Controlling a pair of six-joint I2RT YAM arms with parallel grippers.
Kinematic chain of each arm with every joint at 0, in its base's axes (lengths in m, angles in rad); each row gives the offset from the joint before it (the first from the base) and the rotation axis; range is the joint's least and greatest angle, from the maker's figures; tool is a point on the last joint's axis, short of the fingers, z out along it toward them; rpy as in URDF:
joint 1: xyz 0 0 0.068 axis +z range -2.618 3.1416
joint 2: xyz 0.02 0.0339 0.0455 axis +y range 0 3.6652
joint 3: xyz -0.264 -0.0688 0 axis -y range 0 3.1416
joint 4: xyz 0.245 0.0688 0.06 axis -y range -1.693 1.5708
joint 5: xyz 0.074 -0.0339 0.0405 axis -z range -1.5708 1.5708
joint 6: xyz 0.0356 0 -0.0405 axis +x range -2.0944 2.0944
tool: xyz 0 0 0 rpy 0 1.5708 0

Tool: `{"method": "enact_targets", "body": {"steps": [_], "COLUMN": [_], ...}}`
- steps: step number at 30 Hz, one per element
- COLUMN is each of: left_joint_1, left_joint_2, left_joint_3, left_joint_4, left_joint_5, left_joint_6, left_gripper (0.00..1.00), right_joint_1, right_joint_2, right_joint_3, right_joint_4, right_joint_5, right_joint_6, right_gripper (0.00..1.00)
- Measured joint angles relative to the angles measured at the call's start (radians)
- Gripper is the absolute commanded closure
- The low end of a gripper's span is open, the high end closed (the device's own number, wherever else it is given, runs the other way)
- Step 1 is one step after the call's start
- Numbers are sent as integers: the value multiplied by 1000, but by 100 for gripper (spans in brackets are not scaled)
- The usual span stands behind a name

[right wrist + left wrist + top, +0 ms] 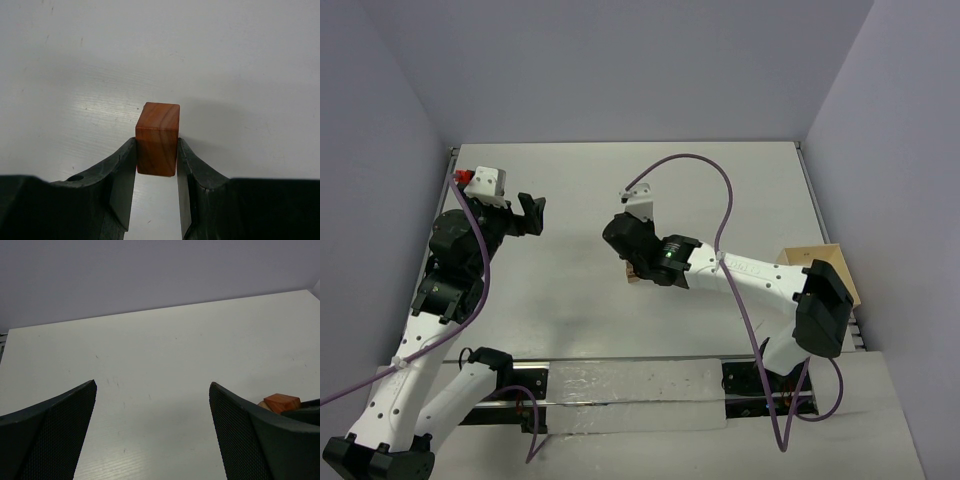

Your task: Build the wood block tower

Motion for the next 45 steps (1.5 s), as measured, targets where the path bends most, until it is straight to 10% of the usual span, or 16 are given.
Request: {"method": "enact_targets", "body": {"steps": [45], "left_joint_1": [1], "left_joint_2": [22], "left_joint_3": [17], "left_joint_4": [-49], "left_joint_5": [53], "left_joint_6": [0], "left_gripper": [1], "right_joint_1": [0], "right_joint_2": [-36], "right_joint_3": [2], "right_joint_4": [-2], "right_joint_5": [-143], "right_joint_6": [-83], "right_gripper": [0]}}
